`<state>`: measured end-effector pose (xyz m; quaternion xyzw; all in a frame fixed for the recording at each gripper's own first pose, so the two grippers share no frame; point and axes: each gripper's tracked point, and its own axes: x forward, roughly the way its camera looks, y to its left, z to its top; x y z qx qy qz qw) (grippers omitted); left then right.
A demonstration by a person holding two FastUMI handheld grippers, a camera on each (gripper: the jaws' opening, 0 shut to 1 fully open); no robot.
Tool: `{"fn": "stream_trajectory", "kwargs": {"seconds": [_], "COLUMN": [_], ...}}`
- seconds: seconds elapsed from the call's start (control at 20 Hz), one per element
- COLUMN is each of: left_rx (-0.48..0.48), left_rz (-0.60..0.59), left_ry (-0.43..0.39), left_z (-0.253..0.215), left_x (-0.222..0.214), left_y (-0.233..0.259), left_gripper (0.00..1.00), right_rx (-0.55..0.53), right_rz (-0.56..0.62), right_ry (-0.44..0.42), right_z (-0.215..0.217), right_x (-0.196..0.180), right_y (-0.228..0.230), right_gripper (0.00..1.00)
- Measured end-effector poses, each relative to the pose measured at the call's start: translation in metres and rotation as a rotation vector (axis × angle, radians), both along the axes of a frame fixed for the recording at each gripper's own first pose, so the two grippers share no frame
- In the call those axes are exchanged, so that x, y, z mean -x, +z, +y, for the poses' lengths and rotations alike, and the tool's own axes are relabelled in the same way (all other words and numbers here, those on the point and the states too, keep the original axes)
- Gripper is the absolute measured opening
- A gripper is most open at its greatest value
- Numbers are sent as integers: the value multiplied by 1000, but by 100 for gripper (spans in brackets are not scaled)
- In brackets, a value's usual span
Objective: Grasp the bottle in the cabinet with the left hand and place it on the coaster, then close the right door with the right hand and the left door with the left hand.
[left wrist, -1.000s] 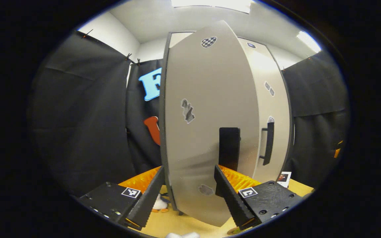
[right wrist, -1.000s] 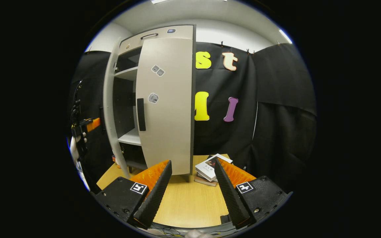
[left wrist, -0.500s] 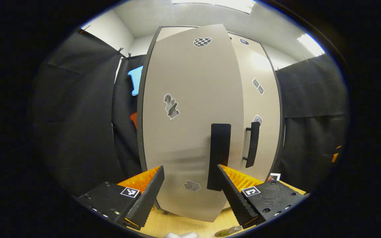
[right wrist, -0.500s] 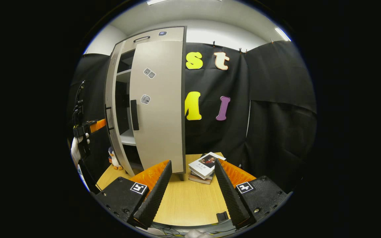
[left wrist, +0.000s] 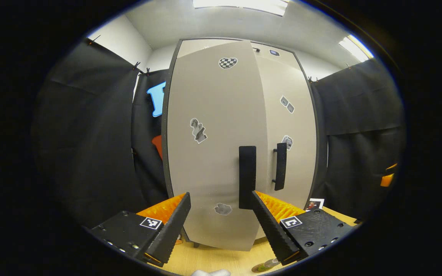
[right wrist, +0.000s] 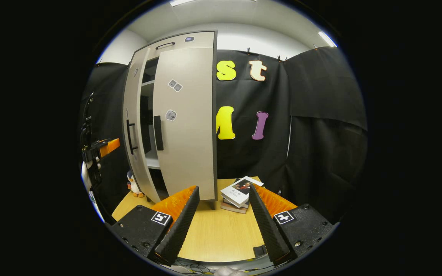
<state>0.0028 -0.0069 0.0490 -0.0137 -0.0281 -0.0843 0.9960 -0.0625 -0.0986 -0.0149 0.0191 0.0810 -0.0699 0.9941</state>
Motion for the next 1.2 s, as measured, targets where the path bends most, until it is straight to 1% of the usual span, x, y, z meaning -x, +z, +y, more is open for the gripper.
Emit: {"fn": "stream_trajectory", "kwargs": {"seconds": [0.35, 0.5, 0.8, 0.95, 1.05, 1.2], "left_rx": [-29, -21, -17, -23, -21, -17], "left_rz": [20, 18, 45, 57, 66, 74], "left_ry": [1, 4, 19, 45, 70, 117], "left_z": [2, 4, 7, 16, 21, 29], "left_x": [18, 29, 61, 80, 94, 111], "left_y": [-5, -4, -15, -24, -32, -43], "left_gripper": [96, 95, 96, 96, 96, 95], "right_rx": [-5, -11, 3, -2, -9, -10], "right_rz": [-26, -39, -103, -114, -102, -91], "right_ry": [28, 43, 62, 69, 86, 90], "right_z": [16, 26, 44, 50, 59, 68], "right_x": [3, 0, -5, -8, -12, -19], "right_y": [5, 10, 22, 20, 13, 5], "right_gripper": [81, 81, 81, 81, 81, 81]}}
